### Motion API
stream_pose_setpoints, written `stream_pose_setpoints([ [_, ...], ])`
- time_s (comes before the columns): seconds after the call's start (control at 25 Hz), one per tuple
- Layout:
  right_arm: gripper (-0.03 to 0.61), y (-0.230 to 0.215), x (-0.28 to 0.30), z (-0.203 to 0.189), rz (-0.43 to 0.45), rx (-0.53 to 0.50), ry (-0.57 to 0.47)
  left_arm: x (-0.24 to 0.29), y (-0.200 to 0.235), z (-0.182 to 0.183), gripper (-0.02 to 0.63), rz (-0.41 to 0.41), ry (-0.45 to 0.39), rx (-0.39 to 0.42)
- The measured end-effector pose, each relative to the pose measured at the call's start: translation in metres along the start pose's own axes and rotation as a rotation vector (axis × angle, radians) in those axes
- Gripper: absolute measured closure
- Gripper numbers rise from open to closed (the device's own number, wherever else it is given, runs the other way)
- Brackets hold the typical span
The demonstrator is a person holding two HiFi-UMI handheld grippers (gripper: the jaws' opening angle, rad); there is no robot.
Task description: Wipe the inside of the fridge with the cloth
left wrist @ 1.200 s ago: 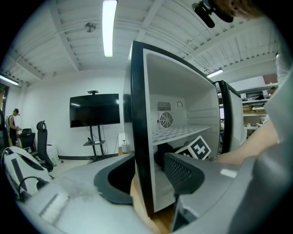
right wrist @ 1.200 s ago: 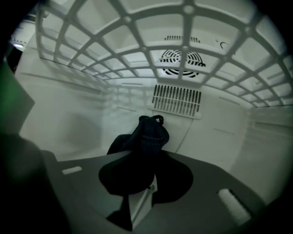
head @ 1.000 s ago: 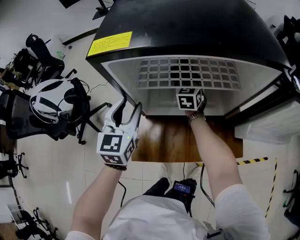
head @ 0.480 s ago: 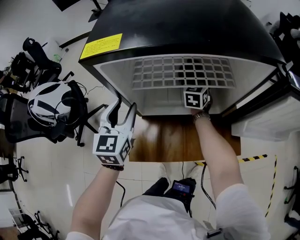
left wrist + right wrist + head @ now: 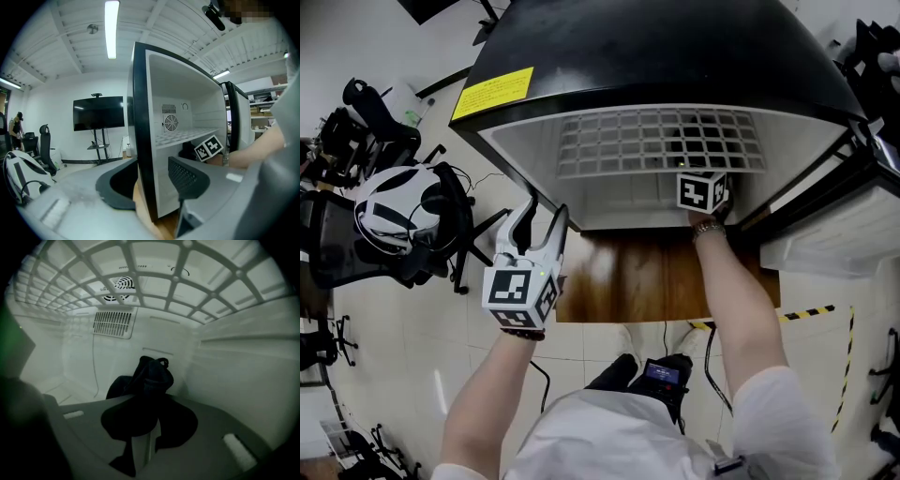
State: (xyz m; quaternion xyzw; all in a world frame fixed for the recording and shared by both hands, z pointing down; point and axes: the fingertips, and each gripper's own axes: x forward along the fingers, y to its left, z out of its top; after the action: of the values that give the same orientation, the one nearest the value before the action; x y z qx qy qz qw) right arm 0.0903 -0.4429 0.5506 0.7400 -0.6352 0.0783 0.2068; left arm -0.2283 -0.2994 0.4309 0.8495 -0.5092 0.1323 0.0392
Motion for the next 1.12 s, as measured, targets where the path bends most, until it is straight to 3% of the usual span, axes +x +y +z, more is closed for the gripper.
stream_pose_setpoints([
  [0.44, 0.502, -0.011, -0.005, -0.001, -0.025, 0.045, 0.006, 0.0, 0.0, 0.0, 0.414, 0.0, 0.005, 0.002],
  [0.72, 0.502, 0.044, -0.041, 0.021, 0.114, 0.025, -0.12, 0.001, -0.001, -0.001, 0.414, -0.001, -0.003, -0.006],
  [1.12, 0.502, 0.167, -0.088, 0.04, 0.36, 0.01, -0.177, 0.0, -0.002, 0.0, 0.414, -0.02, -0.006, 0.004],
])
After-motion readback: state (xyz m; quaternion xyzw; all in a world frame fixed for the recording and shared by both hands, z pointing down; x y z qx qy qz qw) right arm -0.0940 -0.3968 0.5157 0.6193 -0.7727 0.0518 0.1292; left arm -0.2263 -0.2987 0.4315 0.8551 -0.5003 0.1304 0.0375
